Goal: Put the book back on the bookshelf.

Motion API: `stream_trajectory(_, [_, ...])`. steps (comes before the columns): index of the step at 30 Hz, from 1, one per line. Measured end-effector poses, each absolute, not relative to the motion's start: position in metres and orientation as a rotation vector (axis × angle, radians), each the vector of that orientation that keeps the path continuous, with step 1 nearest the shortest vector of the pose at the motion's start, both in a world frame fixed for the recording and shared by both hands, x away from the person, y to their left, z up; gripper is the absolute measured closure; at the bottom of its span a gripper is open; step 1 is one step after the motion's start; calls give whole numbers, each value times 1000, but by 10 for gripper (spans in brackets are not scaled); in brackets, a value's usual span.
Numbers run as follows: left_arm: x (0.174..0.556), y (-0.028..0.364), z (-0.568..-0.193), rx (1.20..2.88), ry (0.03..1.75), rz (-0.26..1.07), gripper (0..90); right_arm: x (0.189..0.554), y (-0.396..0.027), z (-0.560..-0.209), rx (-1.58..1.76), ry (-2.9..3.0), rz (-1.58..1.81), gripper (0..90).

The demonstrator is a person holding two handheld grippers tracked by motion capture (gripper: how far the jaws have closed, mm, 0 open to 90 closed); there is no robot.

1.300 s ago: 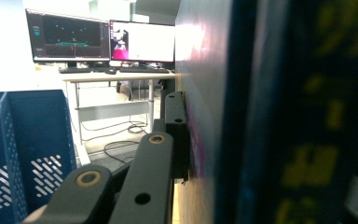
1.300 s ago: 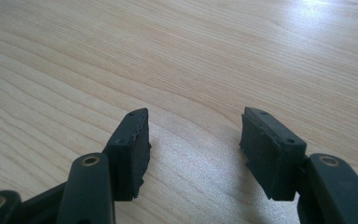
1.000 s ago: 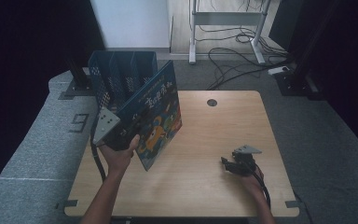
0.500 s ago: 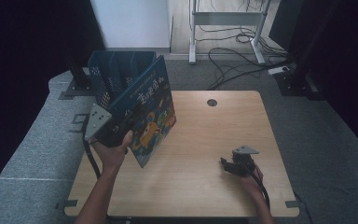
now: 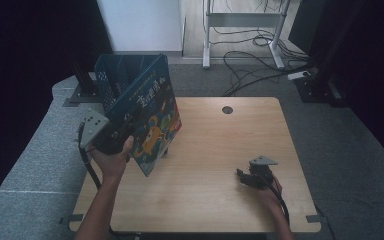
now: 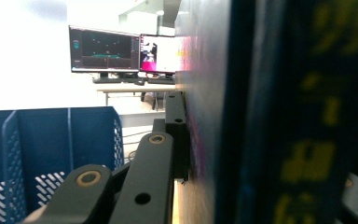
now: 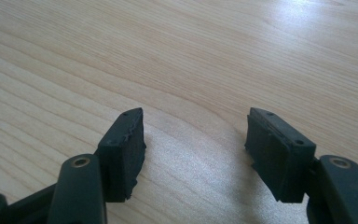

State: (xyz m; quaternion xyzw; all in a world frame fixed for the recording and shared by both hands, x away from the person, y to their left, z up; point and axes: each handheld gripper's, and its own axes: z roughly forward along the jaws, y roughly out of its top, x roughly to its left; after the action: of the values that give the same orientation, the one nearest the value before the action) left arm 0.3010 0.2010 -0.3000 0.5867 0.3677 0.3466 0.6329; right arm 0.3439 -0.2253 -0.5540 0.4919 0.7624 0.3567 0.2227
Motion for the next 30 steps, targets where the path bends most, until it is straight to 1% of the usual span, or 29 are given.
stream_trajectory(16, [301,222,-293,1301,883,845,821,344,-225,-554,1362,2101,985,362])
stream_trajectory(30, [314,224,-292,1290,923,885,821,344,-225,-554,1365,2098,985,362])
